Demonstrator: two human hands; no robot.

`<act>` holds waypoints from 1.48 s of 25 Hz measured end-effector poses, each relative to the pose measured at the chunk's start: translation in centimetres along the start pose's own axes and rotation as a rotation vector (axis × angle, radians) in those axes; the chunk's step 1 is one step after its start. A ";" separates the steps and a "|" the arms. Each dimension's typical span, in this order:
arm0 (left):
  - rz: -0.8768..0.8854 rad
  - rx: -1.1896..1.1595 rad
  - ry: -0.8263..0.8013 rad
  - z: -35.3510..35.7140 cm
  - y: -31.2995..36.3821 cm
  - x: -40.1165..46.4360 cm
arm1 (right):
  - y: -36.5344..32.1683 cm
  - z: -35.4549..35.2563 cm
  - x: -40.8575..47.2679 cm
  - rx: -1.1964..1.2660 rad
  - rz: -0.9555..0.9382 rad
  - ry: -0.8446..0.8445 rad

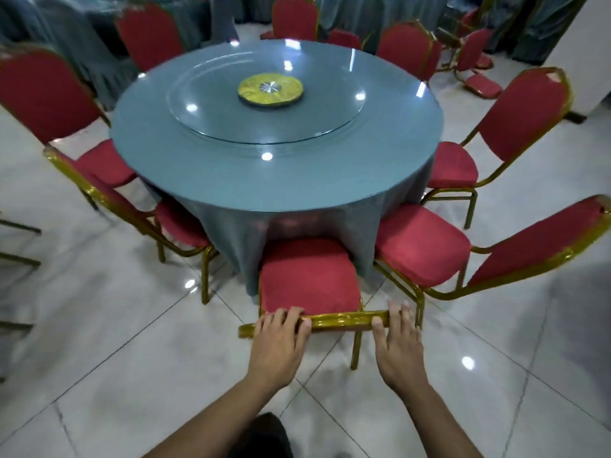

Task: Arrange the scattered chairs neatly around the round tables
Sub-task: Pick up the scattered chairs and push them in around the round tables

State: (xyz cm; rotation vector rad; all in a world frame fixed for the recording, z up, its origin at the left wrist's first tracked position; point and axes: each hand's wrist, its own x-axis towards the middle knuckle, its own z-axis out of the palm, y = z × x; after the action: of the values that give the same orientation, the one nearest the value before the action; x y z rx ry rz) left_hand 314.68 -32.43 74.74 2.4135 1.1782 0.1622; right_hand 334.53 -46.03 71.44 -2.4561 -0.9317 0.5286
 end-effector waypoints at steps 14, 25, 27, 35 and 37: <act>-0.253 -0.065 0.244 5.1 3.2 0.3 | 2.3 -1.7 3.6 0.114 -0.101 -0.075; -0.187 0.062 0.140 6.3 7.7 0.6 | 6.8 -5.1 8.4 0.102 -0.129 -0.126; -0.218 0.076 0.145 7.1 8.8 -0.8 | 8.2 -5.7 8.7 0.127 -0.148 -0.145; -0.214 -0.040 0.216 8.5 8.7 -3.5 | 7.2 -4.1 5.7 0.106 -0.166 0.045; -0.145 -0.016 0.228 7.7 5.7 -2.7 | 5.8 -3.2 4.7 0.099 -0.148 0.052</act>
State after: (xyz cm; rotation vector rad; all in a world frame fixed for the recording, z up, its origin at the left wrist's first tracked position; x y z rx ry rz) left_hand 319.41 -40.19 70.61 2.3314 1.4413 0.4078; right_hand 342.41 -47.56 70.03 -2.2811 -1.0312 0.4466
